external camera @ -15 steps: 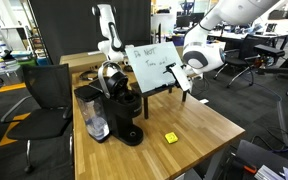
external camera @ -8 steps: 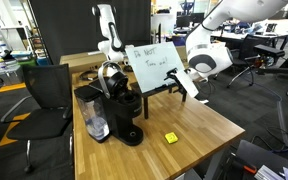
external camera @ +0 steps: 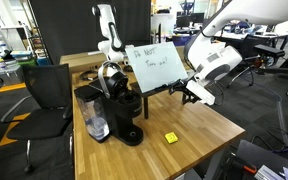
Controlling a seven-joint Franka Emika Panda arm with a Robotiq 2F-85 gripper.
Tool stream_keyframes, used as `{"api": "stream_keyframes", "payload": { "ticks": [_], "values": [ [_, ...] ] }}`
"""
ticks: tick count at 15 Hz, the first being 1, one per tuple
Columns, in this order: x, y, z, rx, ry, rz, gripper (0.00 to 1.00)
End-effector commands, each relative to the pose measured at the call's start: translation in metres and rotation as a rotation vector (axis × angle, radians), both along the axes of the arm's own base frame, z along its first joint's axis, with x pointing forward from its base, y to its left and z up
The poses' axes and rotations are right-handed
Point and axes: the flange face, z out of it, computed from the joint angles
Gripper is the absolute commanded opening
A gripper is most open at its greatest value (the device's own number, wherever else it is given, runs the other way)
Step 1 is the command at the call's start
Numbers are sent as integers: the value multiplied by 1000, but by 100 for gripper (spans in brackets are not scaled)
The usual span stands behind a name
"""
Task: Pick the marker on the table and place it on the board stand
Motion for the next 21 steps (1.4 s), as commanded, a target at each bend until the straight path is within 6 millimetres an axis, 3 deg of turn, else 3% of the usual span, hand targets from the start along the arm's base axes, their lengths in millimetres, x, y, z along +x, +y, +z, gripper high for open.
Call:
{"api": "stream_keyframes", "payload": {
  "ticks": [1,7,15,21],
  "values": [
    [-15,3,8,-42,54,89,100],
    [-27,0,11,-126,172,265,100],
    [-28,-12,33,-201,272,389,100],
    [-39,-17,45,-201,366,495,100]
  ]
}}
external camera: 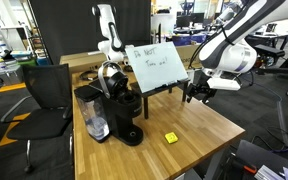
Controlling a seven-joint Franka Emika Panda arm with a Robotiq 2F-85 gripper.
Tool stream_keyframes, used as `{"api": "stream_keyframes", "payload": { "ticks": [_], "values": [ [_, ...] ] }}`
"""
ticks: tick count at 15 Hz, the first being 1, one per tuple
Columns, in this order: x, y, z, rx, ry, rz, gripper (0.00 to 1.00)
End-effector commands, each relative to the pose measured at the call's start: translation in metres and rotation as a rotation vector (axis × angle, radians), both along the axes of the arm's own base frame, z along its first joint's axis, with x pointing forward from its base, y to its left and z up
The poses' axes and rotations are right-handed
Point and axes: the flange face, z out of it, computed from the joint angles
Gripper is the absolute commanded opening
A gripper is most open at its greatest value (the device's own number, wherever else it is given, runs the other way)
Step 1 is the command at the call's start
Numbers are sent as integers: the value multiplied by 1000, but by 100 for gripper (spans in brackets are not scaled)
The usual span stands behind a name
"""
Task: Pick the marker on the table and place it on the board stand
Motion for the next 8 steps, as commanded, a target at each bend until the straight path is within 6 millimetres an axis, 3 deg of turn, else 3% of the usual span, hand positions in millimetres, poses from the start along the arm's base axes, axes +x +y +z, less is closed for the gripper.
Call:
{"api": "stream_keyframes", "payload": {
  "ticks": [1,8],
  "values": [
    [-8,2,11,12,54,46,100],
    [-9,2,8,21,62,63,100]
  ]
}}
